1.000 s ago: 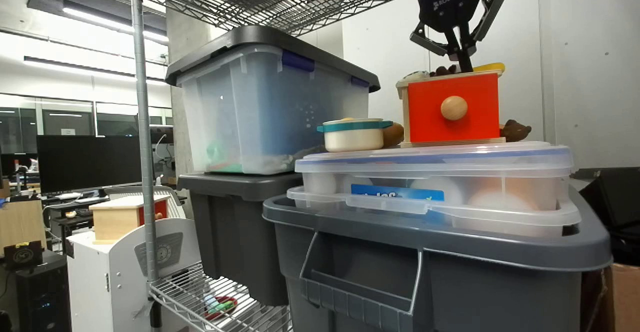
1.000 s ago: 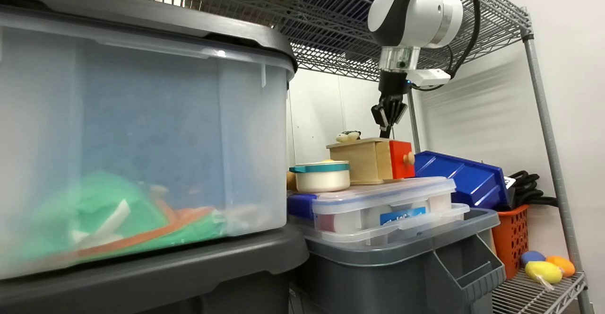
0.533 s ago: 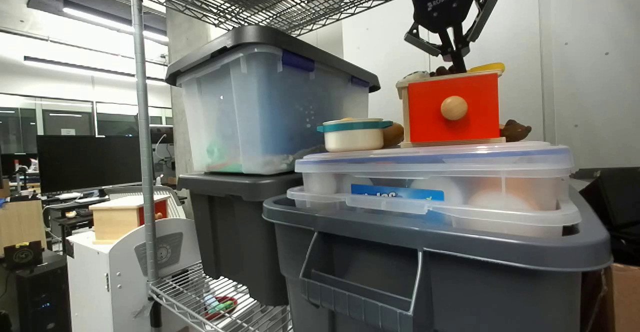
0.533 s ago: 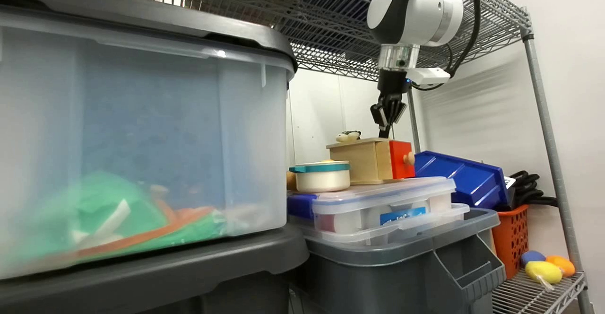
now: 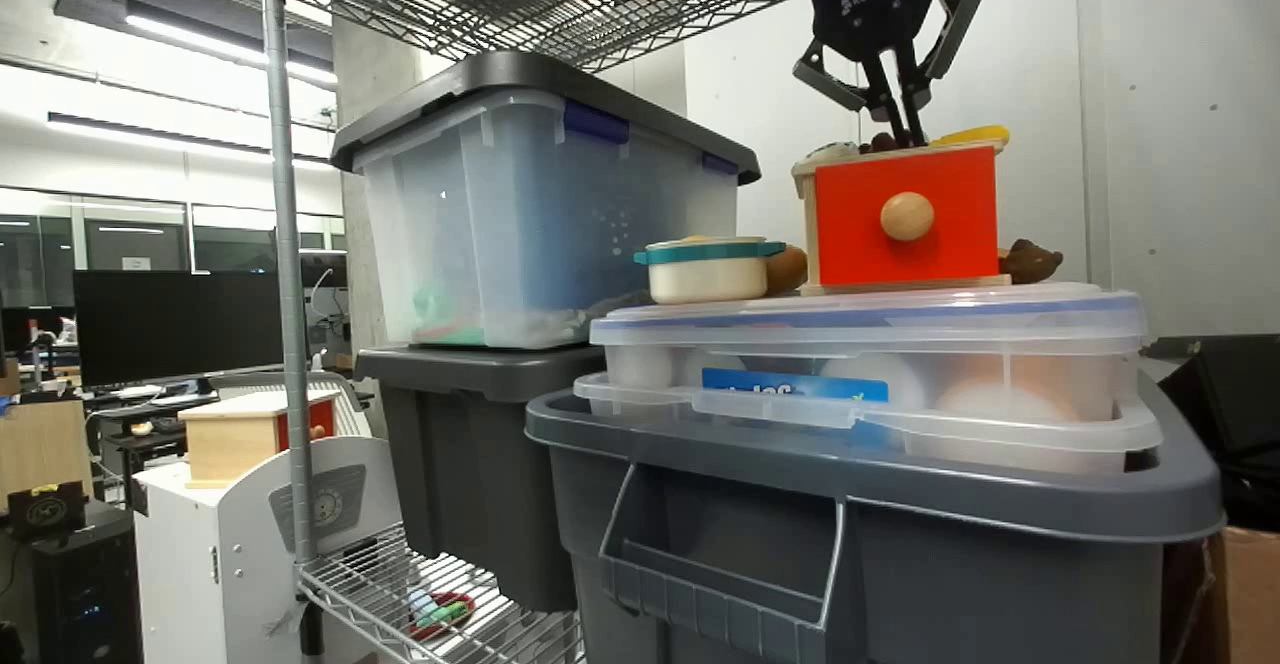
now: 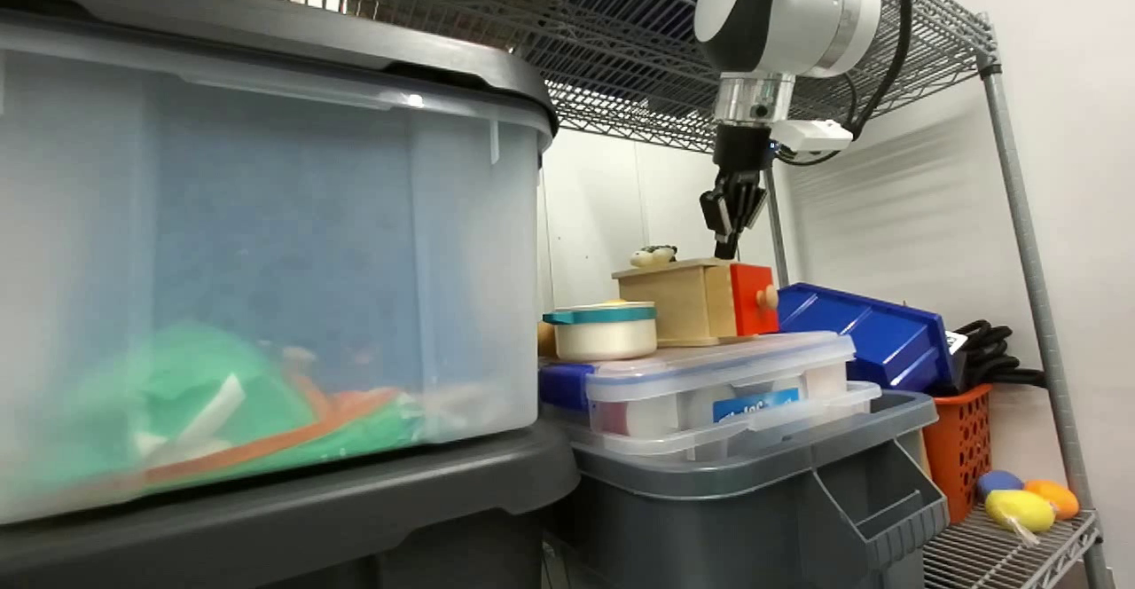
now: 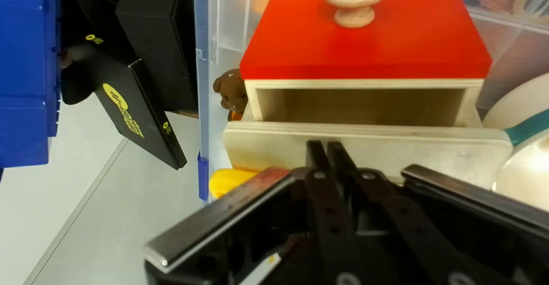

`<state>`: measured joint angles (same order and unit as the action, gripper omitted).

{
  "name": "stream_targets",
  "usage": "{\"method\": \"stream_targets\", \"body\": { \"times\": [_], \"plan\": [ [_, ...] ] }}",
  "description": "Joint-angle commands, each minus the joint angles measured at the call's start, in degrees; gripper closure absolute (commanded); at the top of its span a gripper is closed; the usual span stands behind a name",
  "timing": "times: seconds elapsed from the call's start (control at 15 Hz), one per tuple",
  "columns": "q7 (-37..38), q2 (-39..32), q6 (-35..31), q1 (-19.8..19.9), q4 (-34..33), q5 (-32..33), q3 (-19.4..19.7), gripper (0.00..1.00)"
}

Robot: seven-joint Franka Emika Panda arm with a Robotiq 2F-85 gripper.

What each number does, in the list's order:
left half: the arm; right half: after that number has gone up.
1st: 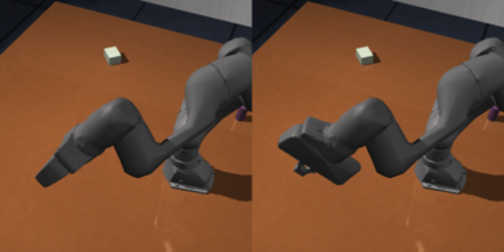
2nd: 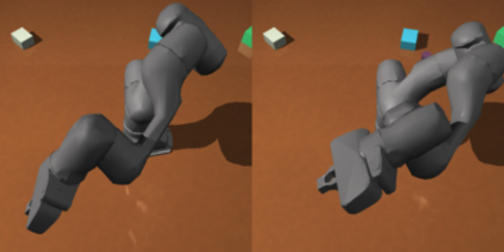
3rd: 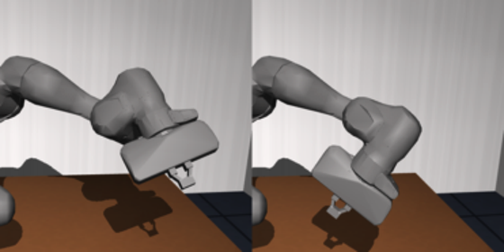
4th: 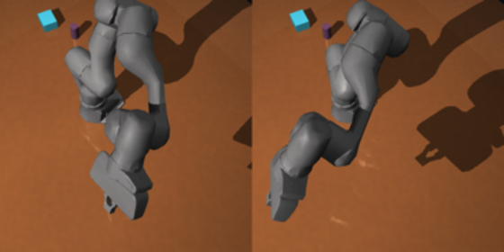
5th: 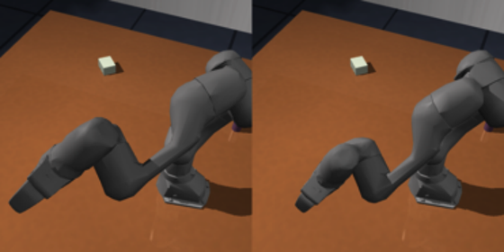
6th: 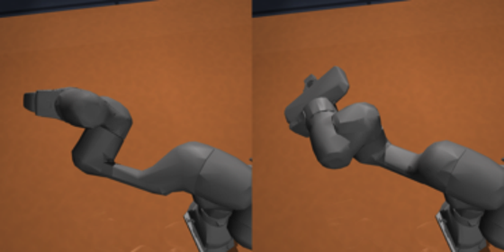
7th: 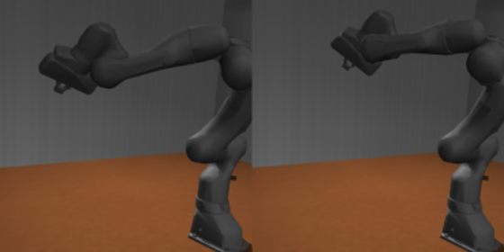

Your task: Open the red drawer, pick up the knife from the top of the drawer and put it in the red drawer

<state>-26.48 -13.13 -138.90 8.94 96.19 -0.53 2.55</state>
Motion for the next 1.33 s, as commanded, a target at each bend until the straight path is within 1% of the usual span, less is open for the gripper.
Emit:
{"method": "stream_targets", "body": {
  "times": [0.0, 0.33, 0.4, 0.53, 0.6, 0.87, 1.27],
  "plan": [
    [-0.88, 3.27, 1.04, 0.01, 3.24, 0.36, -0.03, 0.6],
    [-0.86, 5.09, 1.43, -0.07, 5.49, 0.28, 0.28, 0.24],
    [-0.89, 5.38, 1.58, -0.09, 5.89, 0.22, 0.32, 0.15],
    [-0.85, 5.92, 1.78, -0.19, 6.59, 0.34, 0.41, 0.02],
    [-0.86, 6.03, 1.9, -0.21, 6.79, 0.36, 0.45, 0.0],
    [-1.02, 6.22, 2.39, -0.27, 7.44, 0.38, 0.5, 0.0],
    [-1.21, 5.55, 3.22, -0.14, 6.49, 0.81, 0.87, 0.0]
  ]
}}
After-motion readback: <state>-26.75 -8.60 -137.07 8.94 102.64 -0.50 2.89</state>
